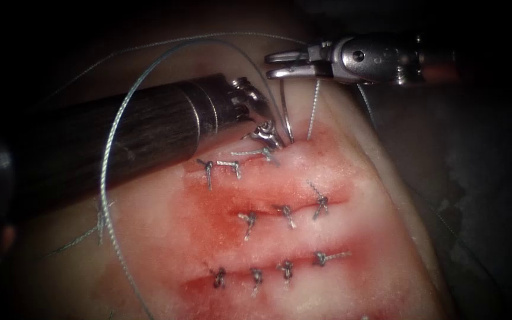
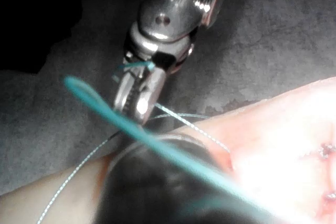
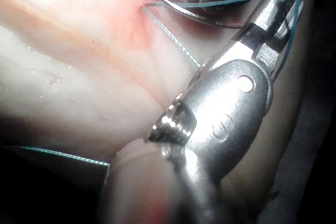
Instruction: Wound Closure
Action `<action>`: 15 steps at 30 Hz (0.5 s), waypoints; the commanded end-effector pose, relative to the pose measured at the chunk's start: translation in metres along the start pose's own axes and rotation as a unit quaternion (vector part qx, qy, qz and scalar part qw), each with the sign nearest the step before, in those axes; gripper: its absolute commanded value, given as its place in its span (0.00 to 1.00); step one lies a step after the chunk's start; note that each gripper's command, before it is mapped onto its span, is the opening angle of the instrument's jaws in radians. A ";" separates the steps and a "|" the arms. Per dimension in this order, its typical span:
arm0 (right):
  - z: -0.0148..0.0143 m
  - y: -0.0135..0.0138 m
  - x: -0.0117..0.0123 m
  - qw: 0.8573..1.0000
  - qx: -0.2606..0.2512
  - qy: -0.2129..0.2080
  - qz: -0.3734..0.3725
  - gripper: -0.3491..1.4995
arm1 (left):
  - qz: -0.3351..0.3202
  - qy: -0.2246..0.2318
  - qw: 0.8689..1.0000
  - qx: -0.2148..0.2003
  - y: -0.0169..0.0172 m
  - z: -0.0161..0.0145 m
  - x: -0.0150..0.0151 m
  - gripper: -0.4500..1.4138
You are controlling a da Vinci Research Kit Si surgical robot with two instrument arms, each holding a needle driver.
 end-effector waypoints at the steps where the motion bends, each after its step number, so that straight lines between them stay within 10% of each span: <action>1: 0.0007 -0.0009 0.0003 1.000 0.001 -0.002 -0.005 0.00 | 0.002 -0.002 1.000 -0.002 0.0005 -0.0006 -0.0012 0.00; 15: 0.0007 -0.0011 0.0000 1.000 0.002 -0.003 -0.003 0.00 | 0.002 -0.001 1.000 -0.002 0.0004 -0.0006 -0.0012 0.00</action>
